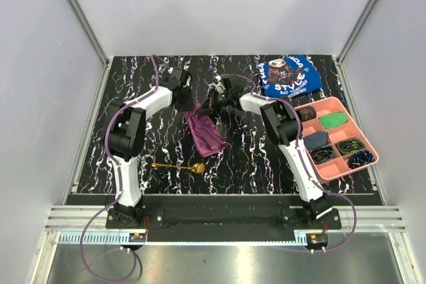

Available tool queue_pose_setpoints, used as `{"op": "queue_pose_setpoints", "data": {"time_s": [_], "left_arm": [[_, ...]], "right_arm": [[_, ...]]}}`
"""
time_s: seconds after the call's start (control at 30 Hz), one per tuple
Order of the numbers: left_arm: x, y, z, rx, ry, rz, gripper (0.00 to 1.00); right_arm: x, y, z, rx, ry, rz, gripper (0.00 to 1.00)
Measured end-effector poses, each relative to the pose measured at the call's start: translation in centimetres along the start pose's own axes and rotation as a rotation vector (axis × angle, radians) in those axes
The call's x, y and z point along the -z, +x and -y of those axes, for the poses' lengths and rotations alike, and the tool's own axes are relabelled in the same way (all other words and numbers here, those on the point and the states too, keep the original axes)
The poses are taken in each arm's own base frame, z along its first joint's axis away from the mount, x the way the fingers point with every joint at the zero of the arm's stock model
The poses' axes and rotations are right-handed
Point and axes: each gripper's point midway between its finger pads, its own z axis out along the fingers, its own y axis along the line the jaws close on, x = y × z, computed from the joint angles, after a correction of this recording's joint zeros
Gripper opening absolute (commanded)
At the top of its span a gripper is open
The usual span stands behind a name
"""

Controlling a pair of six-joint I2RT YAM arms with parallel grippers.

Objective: Fold the napkin into a case and place the utensils inside
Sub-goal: Fold the 2/3-rectangle-folded napkin at the center of the board.

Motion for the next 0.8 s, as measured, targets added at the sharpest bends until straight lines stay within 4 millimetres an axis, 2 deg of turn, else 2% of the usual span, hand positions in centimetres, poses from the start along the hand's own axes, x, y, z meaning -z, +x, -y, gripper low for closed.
{"op": "queue_pose_setpoints", "data": {"time_s": [0.3,0.4,0.5,0.7,0.73,0.8], "left_arm": [[0.0,0.2,-0.6,-0.025,-0.051,0.003,0.22],[-0.2,0.3,-0.6,-0.031,-0.057,-0.005,0.27],[-0.5,0.4,-0.5,-0.042,-0.058,-0.013,0.27],[-1.1,0.5,-0.2,-0.061,-0.062,-0.022,0.1],[-1.1,0.5,-0.2,-0.062,-0.062,-0.021,0.01],[-1.2,0.3,-0.1,-0.067,-0.066,-0.021,0.0]], "right_arm": [[0.0,0.0,0.0,0.001,0.0,0.0,0.0],[0.0,0.0,0.0,0.001,0.0,0.0,0.0],[0.0,0.0,0.0,0.001,0.0,0.0,0.0],[0.0,0.0,0.0,0.001,0.0,-0.001,0.0],[0.0,0.0,0.0,0.001,0.0,-0.001,0.0],[0.0,0.0,0.0,0.001,0.0,-0.001,0.0]]}}
